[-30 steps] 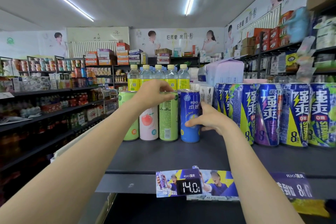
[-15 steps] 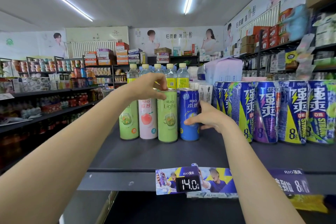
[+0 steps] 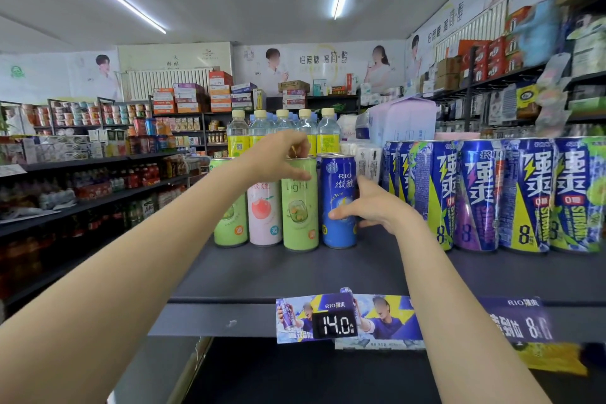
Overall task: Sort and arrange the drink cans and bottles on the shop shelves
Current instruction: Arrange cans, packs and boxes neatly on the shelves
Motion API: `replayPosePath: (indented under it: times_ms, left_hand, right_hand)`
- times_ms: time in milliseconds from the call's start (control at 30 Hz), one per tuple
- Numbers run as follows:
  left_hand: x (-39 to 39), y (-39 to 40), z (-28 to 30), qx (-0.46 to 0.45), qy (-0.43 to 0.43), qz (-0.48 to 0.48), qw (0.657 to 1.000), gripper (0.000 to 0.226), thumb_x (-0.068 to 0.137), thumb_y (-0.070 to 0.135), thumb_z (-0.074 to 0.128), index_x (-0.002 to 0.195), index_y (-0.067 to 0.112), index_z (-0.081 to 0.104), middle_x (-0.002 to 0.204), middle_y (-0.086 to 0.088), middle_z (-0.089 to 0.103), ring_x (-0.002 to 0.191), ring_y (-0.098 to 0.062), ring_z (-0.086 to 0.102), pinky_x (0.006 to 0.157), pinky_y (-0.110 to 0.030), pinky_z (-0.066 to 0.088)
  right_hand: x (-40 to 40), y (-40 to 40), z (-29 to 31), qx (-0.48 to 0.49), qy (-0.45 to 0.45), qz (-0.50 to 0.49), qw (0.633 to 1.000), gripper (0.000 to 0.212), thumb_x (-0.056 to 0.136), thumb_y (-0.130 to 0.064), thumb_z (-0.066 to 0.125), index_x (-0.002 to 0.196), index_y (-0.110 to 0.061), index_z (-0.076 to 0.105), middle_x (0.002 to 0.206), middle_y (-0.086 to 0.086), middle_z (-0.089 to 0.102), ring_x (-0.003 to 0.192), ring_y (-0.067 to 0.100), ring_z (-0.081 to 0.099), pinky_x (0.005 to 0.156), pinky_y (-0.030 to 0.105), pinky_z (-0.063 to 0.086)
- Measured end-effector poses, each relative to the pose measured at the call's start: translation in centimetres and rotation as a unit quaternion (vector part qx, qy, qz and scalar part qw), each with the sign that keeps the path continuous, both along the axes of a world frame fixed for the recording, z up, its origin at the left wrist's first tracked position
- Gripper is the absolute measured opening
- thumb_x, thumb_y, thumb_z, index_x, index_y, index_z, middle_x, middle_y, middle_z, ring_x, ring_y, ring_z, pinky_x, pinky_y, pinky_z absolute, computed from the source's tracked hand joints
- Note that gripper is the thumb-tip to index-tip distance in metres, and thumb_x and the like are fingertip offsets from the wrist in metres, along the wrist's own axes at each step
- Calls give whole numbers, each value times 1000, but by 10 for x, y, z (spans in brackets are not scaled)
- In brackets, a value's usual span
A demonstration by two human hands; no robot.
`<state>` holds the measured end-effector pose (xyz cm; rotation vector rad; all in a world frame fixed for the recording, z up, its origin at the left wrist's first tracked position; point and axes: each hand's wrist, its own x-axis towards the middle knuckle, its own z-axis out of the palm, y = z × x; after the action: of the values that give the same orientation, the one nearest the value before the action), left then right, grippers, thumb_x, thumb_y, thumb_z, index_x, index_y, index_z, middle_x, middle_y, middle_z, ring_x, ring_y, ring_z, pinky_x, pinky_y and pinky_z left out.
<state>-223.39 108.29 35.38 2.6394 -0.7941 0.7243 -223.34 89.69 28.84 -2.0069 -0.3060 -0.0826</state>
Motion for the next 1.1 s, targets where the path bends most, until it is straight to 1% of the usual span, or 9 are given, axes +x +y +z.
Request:
replayPosePath:
  times_ms: [133, 233, 333, 433, 533, 633, 833, 1000, 1100]
  left_hand:
    - [-3, 14, 3, -36, 69, -38, 996, 25, 78, 16, 72, 91, 16, 51, 109, 0, 58, 107, -13, 54, 90, -28, 43]
    - [-4, 19, 6, -17, 67, -14, 997, 25, 81, 19, 70, 97, 14, 51, 110, -2, 58, 109, -16, 54, 87, -25, 43]
    - [-7, 11, 8, -2, 55, 40, 998, 36, 80, 42, 67, 97, 13, 53, 101, -1, 57, 97, -16, 54, 84, -30, 44]
    - [-5, -9, 5, 62, -49, 131, 988, 50, 76, 62, 59, 83, 13, 49, 80, 1, 52, 77, -17, 50, 69, -32, 44]
    - [2, -17, -2, 79, -105, 152, 980, 46, 79, 55, 61, 74, 14, 41, 77, 0, 45, 73, -18, 45, 66, -31, 43]
    - [4, -9, 1, 49, -53, 83, 994, 36, 80, 42, 66, 77, 14, 44, 80, 1, 48, 77, -18, 47, 66, -28, 40]
    - [-7, 16, 16, 25, 62, 6, 998, 18, 83, 17, 68, 94, 15, 54, 115, -1, 59, 108, -14, 56, 89, -26, 44]
    - [-3, 6, 7, 86, -11, 75, 993, 40, 80, 39, 68, 107, 15, 52, 112, 3, 52, 102, -14, 49, 84, -27, 40]
    - [-1, -3, 5, 117, -51, 93, 987, 43, 76, 39, 72, 103, 14, 49, 111, -4, 58, 100, -21, 55, 79, -30, 43]
  right_hand:
    - [1, 1, 0, -4, 0, -3, 1000, 54, 76, -6, 74, 113, -20, 38, 112, 0, 55, 105, 19, 52, 91, 41, 45]
    - [2, 1, 0, -6, 0, -4, 1000, 55, 76, -6, 75, 115, -21, 38, 115, 0, 55, 108, 19, 53, 91, 41, 45]
    - [3, 1, -1, -5, 1, -3, 1000, 55, 75, -6, 75, 114, -21, 38, 114, 0, 56, 107, 20, 53, 92, 42, 45]
    - [2, 1, -1, -3, -1, -2, 1000, 54, 75, -6, 74, 113, -22, 39, 113, -1, 57, 106, 20, 54, 93, 43, 45]
    - [0, 1, -1, -1, -2, 1, 1000, 53, 76, -5, 73, 111, -22, 38, 108, -1, 56, 103, 19, 54, 91, 41, 45]
    - [1, 0, -1, -1, -7, 4, 1000, 49, 77, -5, 73, 107, -22, 39, 104, -2, 56, 99, 17, 53, 88, 39, 45]
    - [3, -1, -1, -4, -11, 10, 1000, 47, 78, -5, 72, 108, -23, 41, 107, -1, 56, 101, 19, 52, 84, 37, 44]
    - [4, 0, -1, -7, -15, 7, 1000, 48, 76, -5, 73, 107, -23, 42, 110, 0, 57, 105, 21, 53, 91, 43, 46]
    - [5, -1, -2, -6, -31, -9, 999, 50, 71, -7, 78, 105, -22, 46, 109, 1, 59, 105, 22, 56, 91, 46, 49]
